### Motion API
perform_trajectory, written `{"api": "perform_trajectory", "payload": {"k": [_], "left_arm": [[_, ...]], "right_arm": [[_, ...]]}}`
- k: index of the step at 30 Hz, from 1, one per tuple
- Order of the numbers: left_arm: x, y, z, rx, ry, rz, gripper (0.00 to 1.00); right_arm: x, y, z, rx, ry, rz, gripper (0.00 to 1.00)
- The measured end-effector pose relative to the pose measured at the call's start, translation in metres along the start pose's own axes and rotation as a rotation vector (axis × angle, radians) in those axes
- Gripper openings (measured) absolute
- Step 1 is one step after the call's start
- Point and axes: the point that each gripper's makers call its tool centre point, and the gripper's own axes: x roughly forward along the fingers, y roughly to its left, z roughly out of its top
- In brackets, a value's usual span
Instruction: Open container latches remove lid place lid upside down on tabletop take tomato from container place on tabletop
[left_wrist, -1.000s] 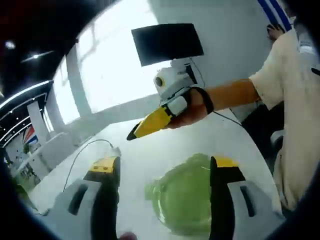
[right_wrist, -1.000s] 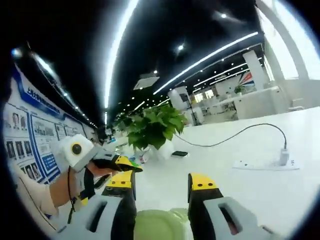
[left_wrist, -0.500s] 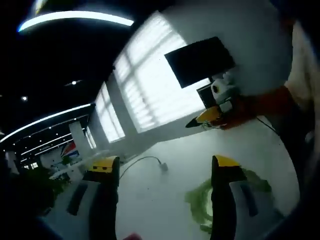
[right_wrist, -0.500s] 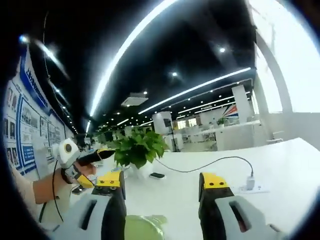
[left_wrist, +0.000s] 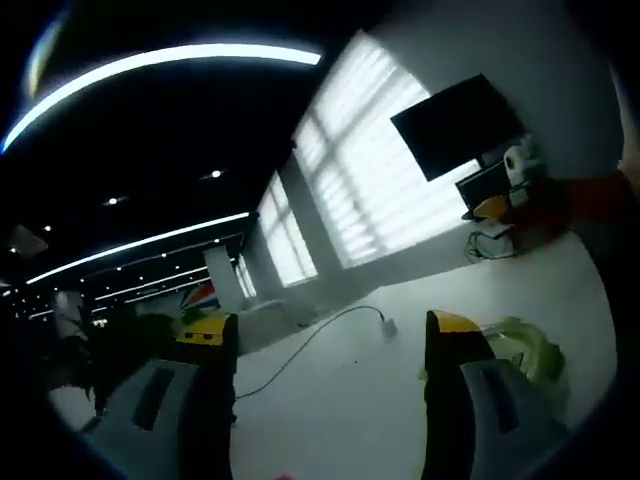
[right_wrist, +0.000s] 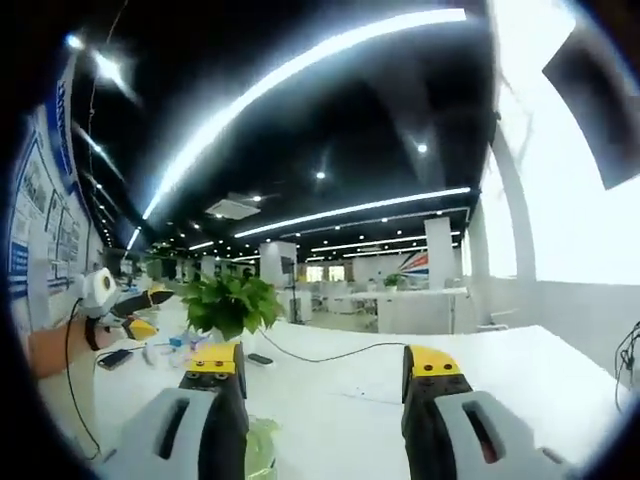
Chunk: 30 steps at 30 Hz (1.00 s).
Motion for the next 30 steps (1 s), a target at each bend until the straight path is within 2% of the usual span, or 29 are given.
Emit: {"api": "perform_trajectory", "payload": {"k": [5,9,14,20,24,27,30], "left_arm": [[-0.02,0.011,-0.013,-0.012,0.026,0.053,0.69],[-0.04,0.019,-0.029,-0.047,0.036,0.135,0.7],[-0.059,0.022,-0.047,-0.042,0.063,0.2,0.71],[-0.079,0.015,-0.058,-0.101,0.079,0.259,0.7],[-0.09,0.008,-0.063,-0.128,0.085,0.288,0.7],[-0.099,0.01,-0.072,-0.199,0.079,0.333,0.7],[-0.109,0.013,-0.077,-0.213,0.087,0.372,0.69]], "right_arm": [[-0.025,-0.018,-0.001,0.017,-0.028,-0.074,0.57],[-0.047,-0.035,-0.007,0.047,-0.046,-0.149,0.56],[-0.073,-0.05,-0.028,0.013,-0.035,-0.242,0.55],[-0.104,-0.063,-0.053,0.079,-0.028,-0.324,0.54],[-0.123,-0.066,-0.073,0.08,-0.013,-0.373,0.54],[-0.135,-0.071,-0.085,0.026,0.027,-0.422,0.54],[-0.146,-0.073,-0.093,0.031,0.029,-0.443,0.54]]}}
